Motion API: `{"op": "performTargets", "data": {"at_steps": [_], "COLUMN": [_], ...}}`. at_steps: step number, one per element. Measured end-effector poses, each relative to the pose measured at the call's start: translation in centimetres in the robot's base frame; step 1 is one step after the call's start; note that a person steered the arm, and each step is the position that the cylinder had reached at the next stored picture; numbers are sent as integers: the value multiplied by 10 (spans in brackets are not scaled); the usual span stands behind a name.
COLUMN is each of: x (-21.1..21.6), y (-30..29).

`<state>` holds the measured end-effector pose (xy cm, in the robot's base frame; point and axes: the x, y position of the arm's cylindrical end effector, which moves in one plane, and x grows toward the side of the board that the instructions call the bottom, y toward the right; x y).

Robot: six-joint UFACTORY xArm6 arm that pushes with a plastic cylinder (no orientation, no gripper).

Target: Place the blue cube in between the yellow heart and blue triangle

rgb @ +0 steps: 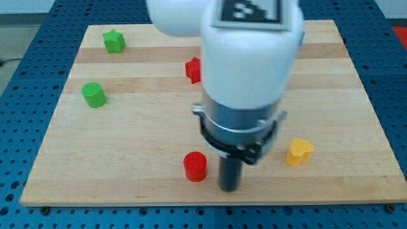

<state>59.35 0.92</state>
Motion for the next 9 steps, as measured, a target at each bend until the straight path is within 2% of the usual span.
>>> {"op": "performTargets", "data": {"at_steps": [1,2,3,4,5,7,9], "x": [-6,-39,-110,-158,-185,-190,-190], "y": [-54,-8,-10,-8,21,58,148]}}
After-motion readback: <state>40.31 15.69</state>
